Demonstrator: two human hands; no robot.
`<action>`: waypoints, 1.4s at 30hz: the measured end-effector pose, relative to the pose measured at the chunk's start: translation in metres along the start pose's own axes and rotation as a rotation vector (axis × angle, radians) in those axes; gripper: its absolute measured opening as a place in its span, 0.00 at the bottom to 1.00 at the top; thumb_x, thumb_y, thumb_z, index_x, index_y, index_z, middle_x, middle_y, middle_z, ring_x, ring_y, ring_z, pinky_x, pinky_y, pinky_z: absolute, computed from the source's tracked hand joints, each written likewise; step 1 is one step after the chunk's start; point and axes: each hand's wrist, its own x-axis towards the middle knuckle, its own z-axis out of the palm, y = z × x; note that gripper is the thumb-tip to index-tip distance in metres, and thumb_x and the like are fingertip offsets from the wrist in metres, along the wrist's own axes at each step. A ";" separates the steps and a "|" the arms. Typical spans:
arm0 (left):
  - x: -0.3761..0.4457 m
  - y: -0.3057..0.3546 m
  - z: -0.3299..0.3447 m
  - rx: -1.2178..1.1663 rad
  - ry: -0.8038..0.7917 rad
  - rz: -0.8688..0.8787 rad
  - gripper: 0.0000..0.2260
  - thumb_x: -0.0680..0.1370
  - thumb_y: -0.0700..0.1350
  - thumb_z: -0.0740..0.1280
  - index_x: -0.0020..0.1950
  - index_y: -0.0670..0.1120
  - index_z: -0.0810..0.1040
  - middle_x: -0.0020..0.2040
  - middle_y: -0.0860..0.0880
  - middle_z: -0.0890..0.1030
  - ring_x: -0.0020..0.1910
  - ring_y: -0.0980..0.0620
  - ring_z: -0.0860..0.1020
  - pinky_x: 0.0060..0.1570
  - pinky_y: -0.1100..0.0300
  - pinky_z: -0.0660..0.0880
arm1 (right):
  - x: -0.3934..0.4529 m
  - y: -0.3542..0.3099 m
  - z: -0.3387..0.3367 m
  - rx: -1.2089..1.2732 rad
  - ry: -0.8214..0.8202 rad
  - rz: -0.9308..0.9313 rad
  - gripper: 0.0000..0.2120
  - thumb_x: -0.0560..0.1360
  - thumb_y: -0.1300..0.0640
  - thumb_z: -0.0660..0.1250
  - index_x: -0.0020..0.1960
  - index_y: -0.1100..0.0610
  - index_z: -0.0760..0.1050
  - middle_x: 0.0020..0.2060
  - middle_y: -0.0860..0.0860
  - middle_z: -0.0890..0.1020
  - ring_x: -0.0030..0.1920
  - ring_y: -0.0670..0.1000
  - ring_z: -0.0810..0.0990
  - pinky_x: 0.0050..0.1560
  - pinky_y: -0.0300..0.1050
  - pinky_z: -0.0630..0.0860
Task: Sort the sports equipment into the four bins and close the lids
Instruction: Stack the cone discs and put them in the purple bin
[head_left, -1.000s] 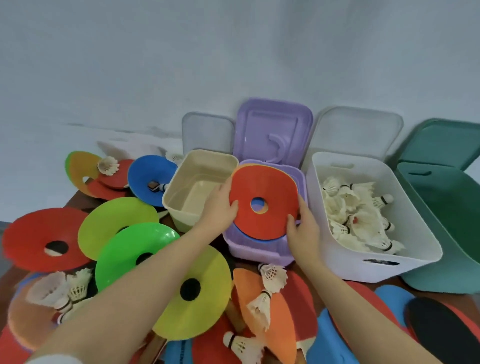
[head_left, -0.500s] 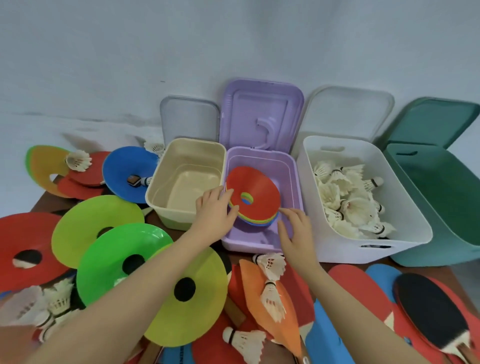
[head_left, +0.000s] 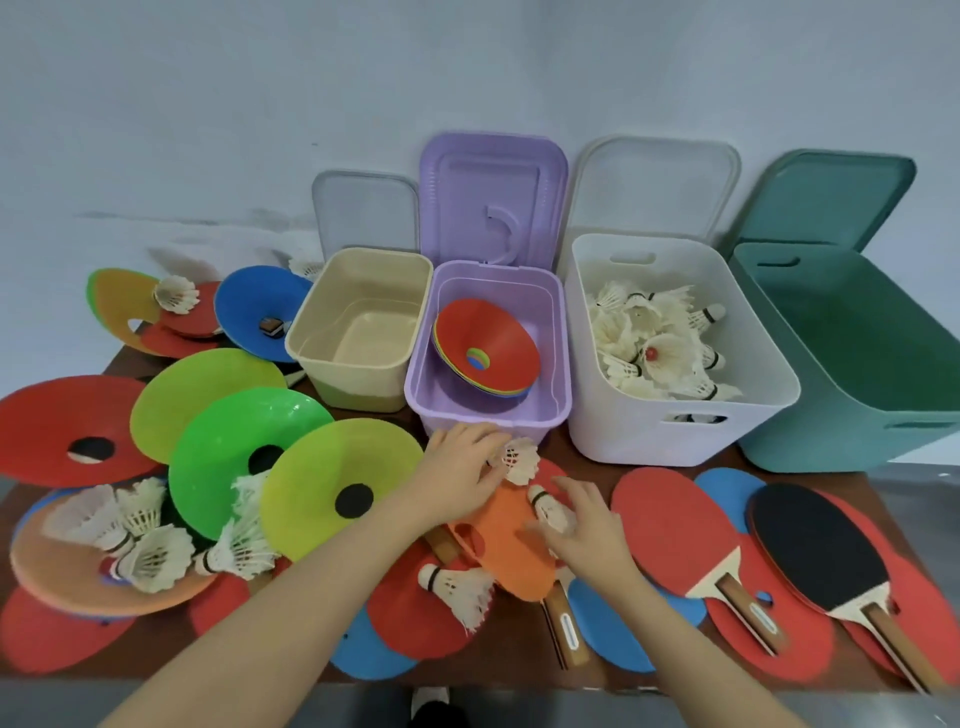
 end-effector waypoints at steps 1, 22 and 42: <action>-0.003 0.002 0.003 0.036 -0.034 0.000 0.20 0.79 0.52 0.59 0.70 0.52 0.67 0.70 0.50 0.67 0.68 0.47 0.64 0.62 0.53 0.59 | -0.003 0.003 0.000 -0.068 -0.028 0.028 0.29 0.70 0.40 0.68 0.67 0.46 0.66 0.59 0.44 0.70 0.61 0.47 0.70 0.61 0.49 0.63; 0.004 0.003 0.037 0.042 -0.194 0.004 0.31 0.75 0.54 0.65 0.75 0.49 0.58 0.75 0.50 0.59 0.72 0.50 0.59 0.68 0.54 0.55 | -0.015 0.020 -0.022 0.166 0.291 0.024 0.12 0.74 0.52 0.68 0.58 0.46 0.76 0.50 0.42 0.75 0.51 0.43 0.75 0.57 0.58 0.71; 0.052 0.046 -0.023 -0.316 0.540 0.248 0.27 0.68 0.57 0.69 0.56 0.37 0.78 0.53 0.42 0.78 0.53 0.50 0.73 0.53 0.55 0.69 | 0.008 -0.023 -0.100 0.179 0.799 -0.204 0.17 0.74 0.49 0.61 0.57 0.58 0.78 0.51 0.51 0.77 0.51 0.47 0.75 0.51 0.47 0.73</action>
